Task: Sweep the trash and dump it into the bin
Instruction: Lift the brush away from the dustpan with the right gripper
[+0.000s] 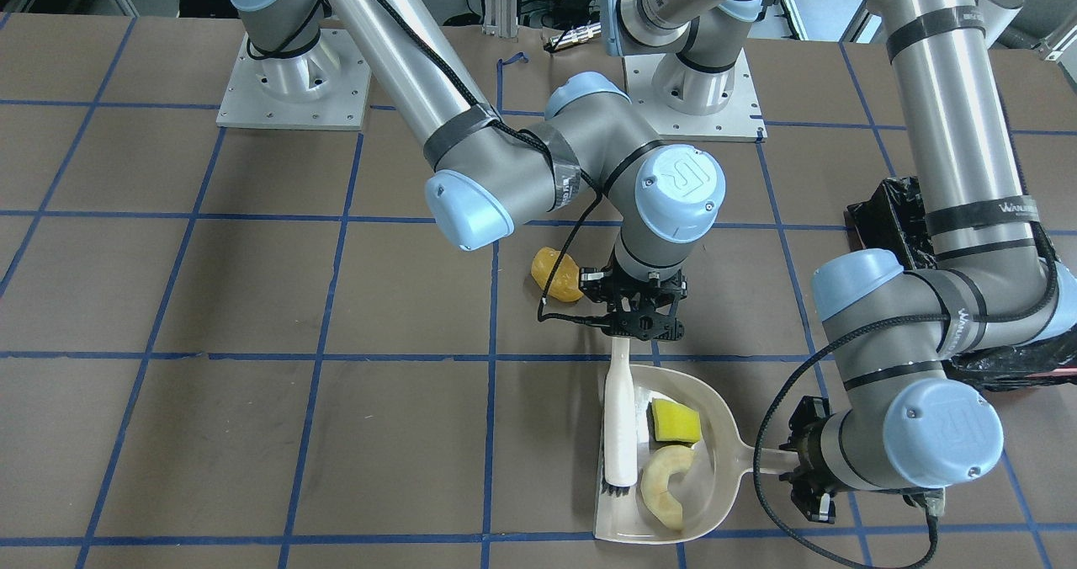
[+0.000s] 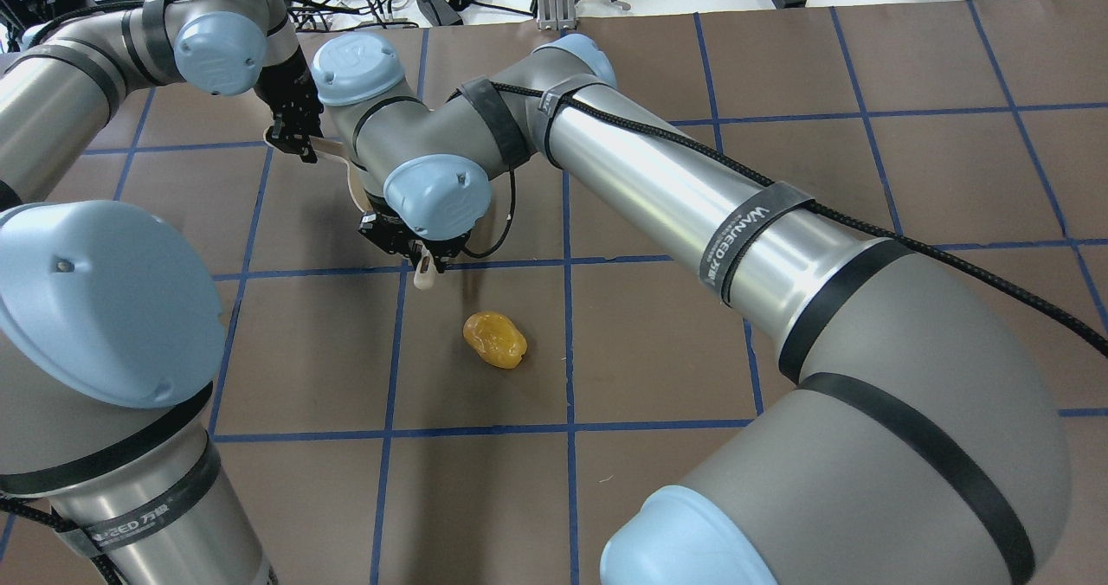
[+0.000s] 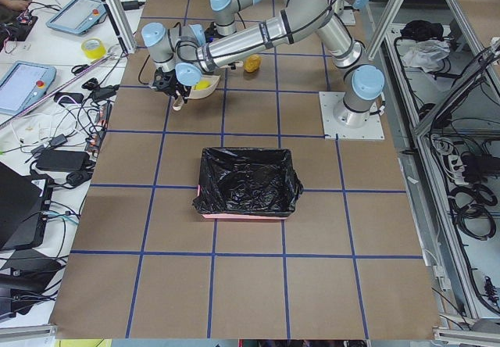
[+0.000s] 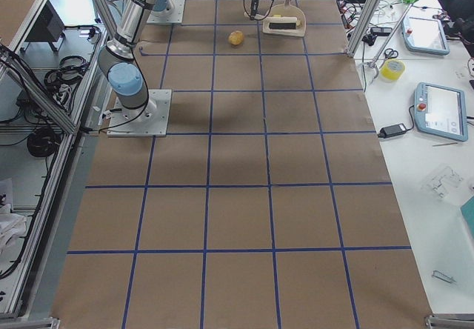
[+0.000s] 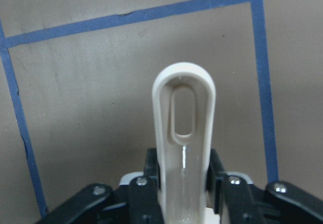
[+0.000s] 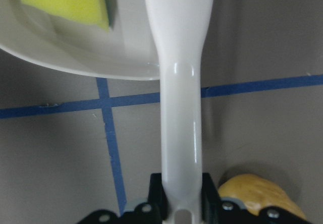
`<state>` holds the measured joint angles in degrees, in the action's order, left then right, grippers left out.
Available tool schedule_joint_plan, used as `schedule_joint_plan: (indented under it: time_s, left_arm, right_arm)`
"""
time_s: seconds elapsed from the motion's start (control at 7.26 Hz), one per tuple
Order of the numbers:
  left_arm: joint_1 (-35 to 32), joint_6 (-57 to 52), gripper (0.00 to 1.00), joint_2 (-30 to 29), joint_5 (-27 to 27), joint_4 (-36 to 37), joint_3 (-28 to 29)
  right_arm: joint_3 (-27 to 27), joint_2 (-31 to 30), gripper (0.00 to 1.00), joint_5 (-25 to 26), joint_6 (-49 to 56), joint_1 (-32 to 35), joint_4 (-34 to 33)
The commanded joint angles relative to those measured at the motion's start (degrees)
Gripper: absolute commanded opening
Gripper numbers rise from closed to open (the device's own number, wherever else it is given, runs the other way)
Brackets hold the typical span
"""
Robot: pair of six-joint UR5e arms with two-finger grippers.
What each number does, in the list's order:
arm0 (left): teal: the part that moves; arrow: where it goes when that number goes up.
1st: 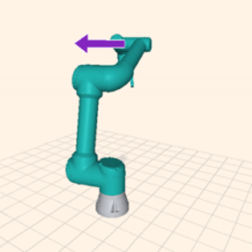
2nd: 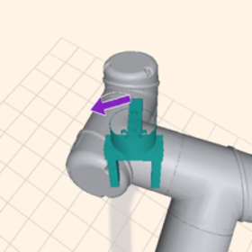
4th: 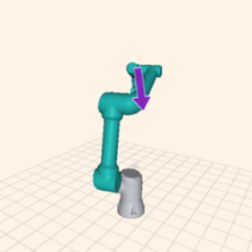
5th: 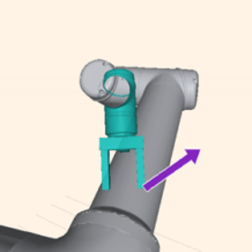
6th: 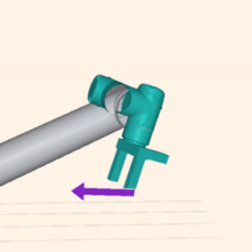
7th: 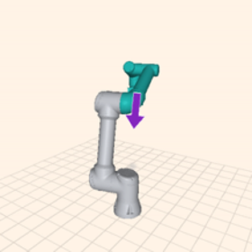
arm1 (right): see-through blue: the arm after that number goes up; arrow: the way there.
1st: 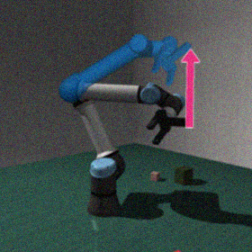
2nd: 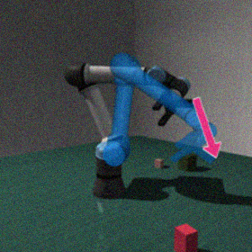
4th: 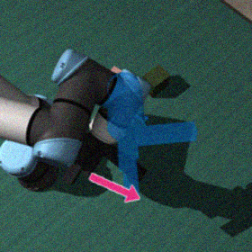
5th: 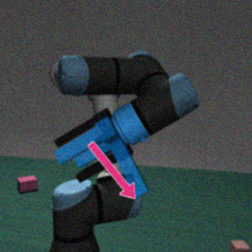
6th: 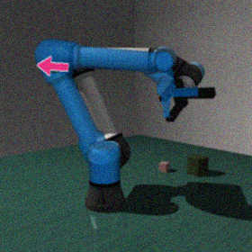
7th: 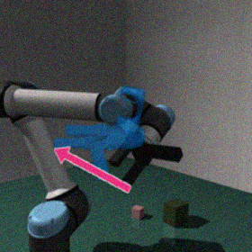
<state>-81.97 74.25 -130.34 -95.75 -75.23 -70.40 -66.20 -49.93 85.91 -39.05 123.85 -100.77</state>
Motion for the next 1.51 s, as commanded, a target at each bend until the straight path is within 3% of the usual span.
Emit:
schedule_joint_plan:
  time_s: [0.0, 0.28, 0.69, 0.83, 1.38]
  left_arm:
    - [0.05, -0.24, 0.0, 0.09, 0.13, 0.0, 0.0]
    - [0.49, -0.68, 0.0, 0.79, 0.13, -0.17, 0.0]
    - [0.75, -1.21, 0.0, 2.81, 0.82, -3.77, -0.26]
    - [0.76, -2.26, 0.0, 3.68, 1.26, -3.95, -1.22]
    - [2.15, -8.23, 0.0, 8.16, 2.24, -3.34, -8.33]
  right_arm:
    - [-1.03, -4.45, 0.1, 2.06, 4.74, -4.73, 7.3]
    - [-9.94, -13.04, 0.1, 4.17, 12.39, -10.0, 10.5]
    - [-29.9, -25.53, 0.09, 4.61, 18.01, -15.46, 3.49]
    - [-32.73, -27.39, 0.09, 6.62, 20.22, -17.83, 3.3]
    - [-33.82, -27.94, 0.09, 6.37, 20.51, -18.56, 3.12]
